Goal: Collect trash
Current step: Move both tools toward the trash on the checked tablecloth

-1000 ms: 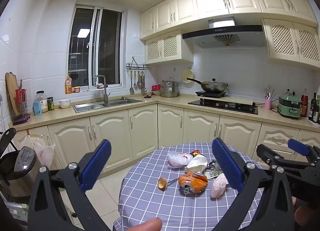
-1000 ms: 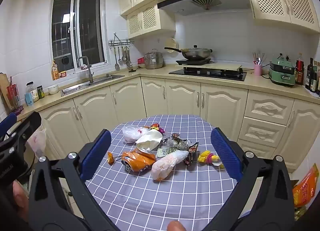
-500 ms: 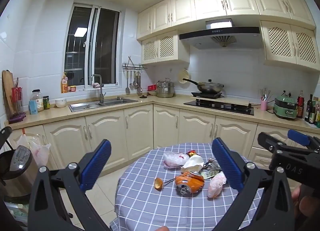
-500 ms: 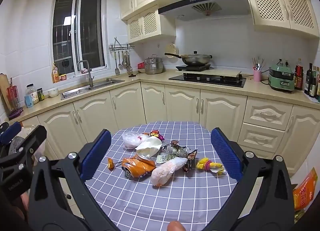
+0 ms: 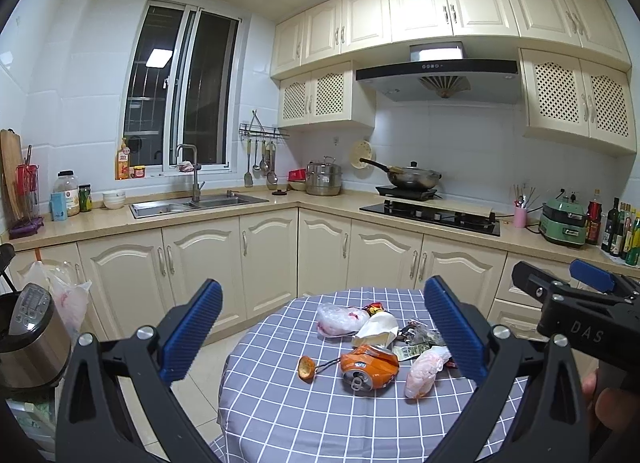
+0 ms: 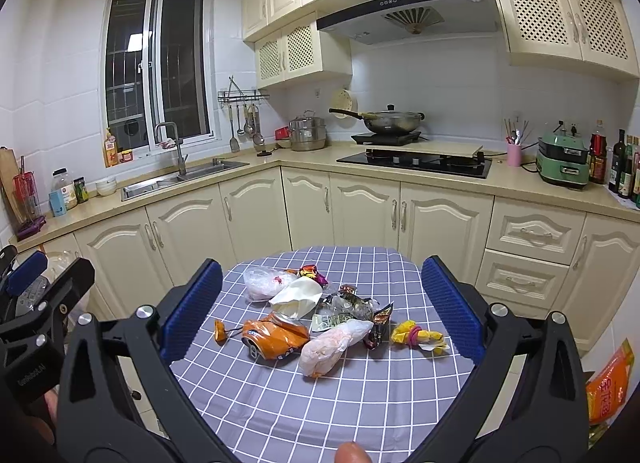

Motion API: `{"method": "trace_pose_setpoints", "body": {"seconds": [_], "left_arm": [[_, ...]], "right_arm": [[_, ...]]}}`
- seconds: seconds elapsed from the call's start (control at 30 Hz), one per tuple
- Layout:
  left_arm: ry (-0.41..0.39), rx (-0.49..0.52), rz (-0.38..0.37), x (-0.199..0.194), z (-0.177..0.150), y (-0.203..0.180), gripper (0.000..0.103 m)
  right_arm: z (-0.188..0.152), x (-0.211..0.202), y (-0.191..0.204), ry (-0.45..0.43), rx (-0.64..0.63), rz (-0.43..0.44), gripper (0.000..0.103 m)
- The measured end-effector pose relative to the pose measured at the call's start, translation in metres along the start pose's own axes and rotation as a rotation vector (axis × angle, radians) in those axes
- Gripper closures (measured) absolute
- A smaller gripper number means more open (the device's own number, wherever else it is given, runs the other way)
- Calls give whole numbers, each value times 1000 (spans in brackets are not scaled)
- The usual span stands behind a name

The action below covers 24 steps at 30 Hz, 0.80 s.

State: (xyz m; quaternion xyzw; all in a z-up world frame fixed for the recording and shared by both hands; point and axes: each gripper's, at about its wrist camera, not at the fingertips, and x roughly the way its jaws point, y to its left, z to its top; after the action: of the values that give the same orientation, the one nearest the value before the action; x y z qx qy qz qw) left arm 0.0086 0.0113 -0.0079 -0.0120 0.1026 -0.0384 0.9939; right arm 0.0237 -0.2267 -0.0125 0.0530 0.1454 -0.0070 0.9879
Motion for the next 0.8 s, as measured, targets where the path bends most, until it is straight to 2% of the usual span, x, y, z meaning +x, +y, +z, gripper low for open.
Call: {"method": "trace_pose_setpoints", "body": {"seconds": [0.23,0.37,0.8], "left_arm": [[7,-5,-7,9,-4,3,4],[7,-8,-8,0,-2,-2,4],[58,-4,-17,23,-17,-12,4]], "right_arm": [[-1,2,-1,2,-1,-2,5],[-1,3,0,2,-2,-4,5],[-9,24,-8,44,1,-24,5]]}}
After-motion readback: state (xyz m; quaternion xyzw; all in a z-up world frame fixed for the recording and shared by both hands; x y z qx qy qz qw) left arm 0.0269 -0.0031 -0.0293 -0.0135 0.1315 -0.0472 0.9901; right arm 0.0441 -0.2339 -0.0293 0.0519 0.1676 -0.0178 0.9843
